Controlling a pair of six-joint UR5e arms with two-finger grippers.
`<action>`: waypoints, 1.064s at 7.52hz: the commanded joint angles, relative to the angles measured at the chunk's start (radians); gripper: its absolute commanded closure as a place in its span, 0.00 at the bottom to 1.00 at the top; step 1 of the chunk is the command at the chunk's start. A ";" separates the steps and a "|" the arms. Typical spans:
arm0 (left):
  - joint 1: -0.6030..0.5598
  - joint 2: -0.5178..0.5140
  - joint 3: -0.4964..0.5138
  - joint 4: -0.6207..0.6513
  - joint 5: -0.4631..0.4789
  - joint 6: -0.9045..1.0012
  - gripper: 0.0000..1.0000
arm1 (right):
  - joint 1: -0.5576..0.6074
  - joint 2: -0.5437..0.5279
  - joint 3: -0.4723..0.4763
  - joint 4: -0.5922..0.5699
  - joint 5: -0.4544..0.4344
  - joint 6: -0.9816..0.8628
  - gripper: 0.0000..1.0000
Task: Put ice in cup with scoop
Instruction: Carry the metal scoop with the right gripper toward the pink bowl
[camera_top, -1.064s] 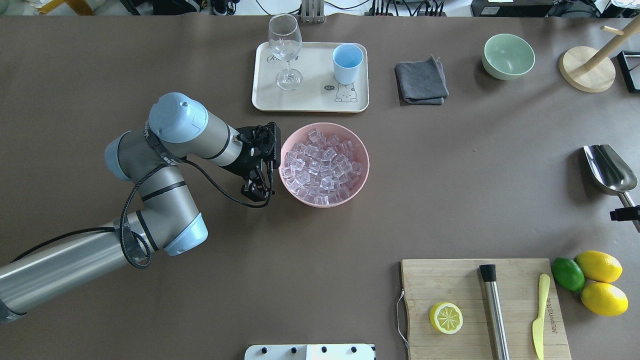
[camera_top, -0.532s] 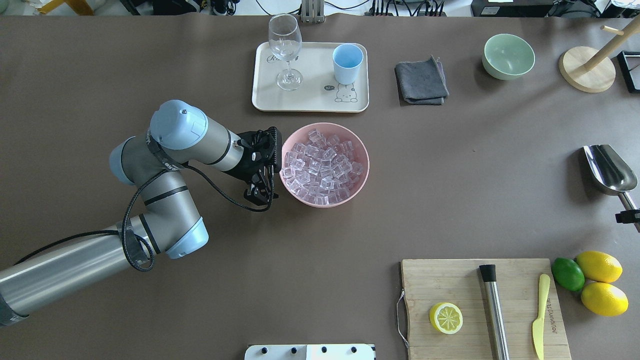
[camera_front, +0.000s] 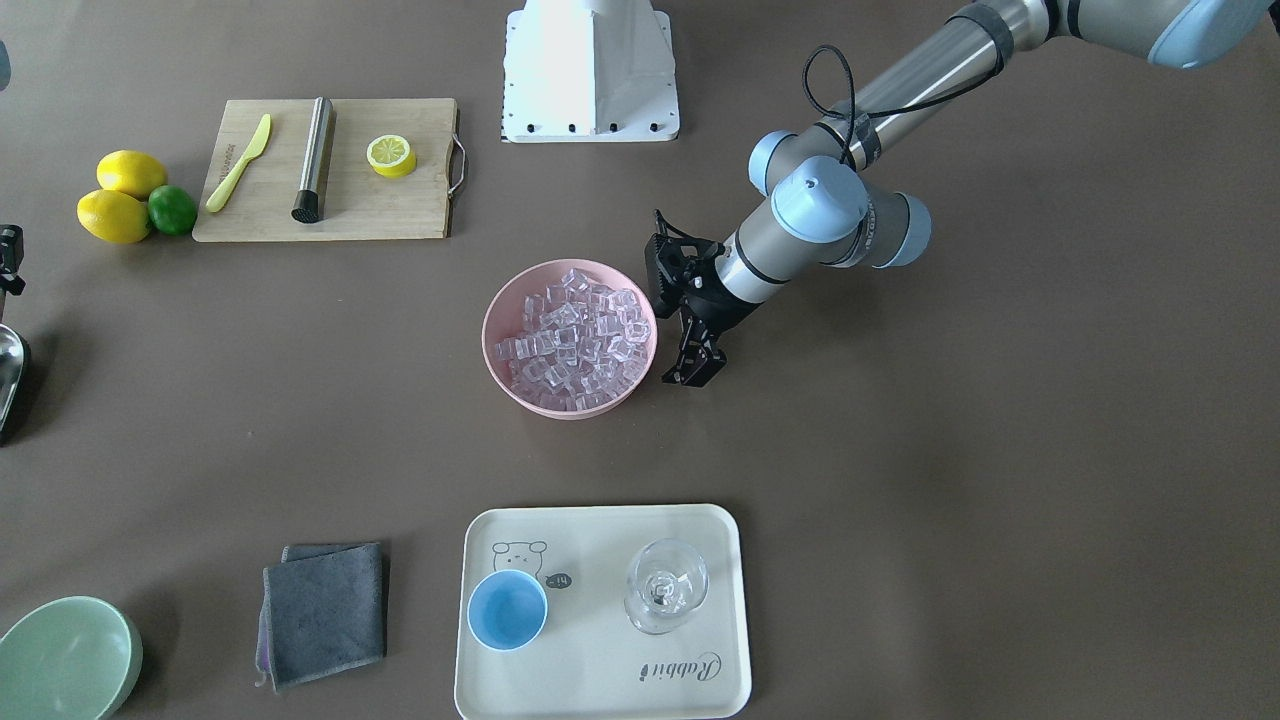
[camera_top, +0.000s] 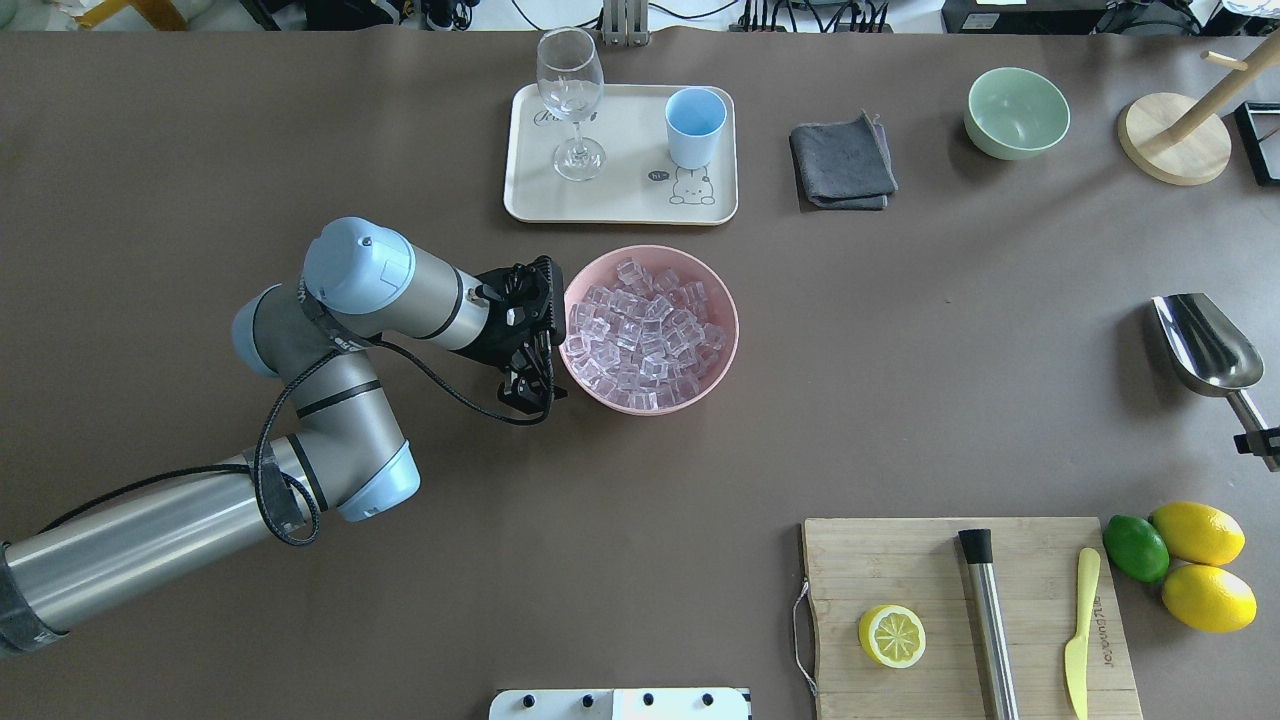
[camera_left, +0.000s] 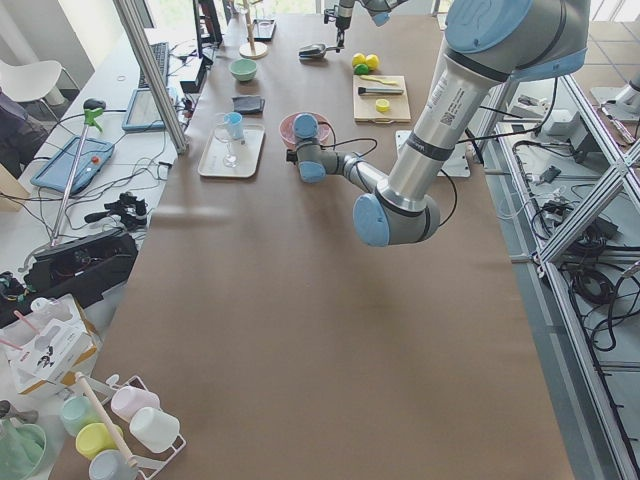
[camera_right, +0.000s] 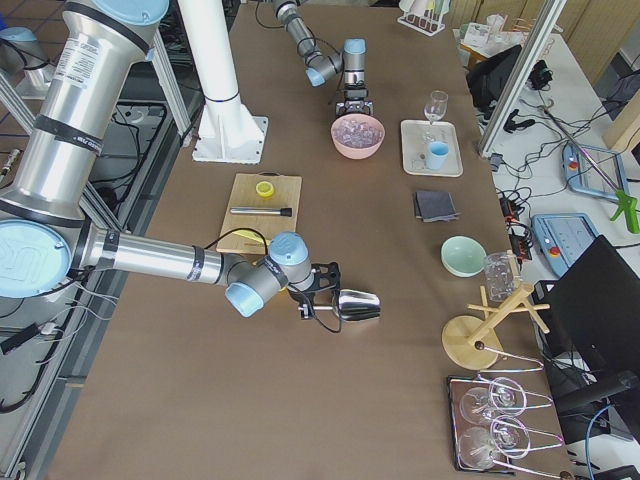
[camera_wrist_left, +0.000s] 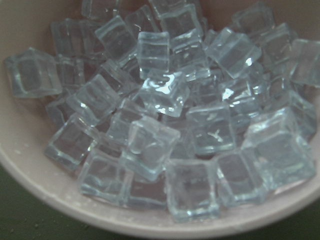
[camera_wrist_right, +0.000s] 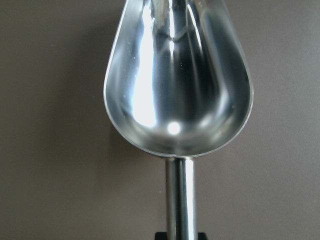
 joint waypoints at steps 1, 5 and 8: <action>0.002 -0.007 0.003 -0.049 0.001 -0.014 0.02 | 0.101 0.026 0.207 -0.296 0.033 -0.246 1.00; 0.004 0.002 -0.006 -0.069 -0.005 -0.098 0.02 | 0.354 0.293 0.314 -0.861 0.147 -0.908 1.00; 0.004 0.008 -0.006 -0.095 -0.004 -0.097 0.02 | 0.341 0.307 0.348 -0.865 0.129 -0.994 1.00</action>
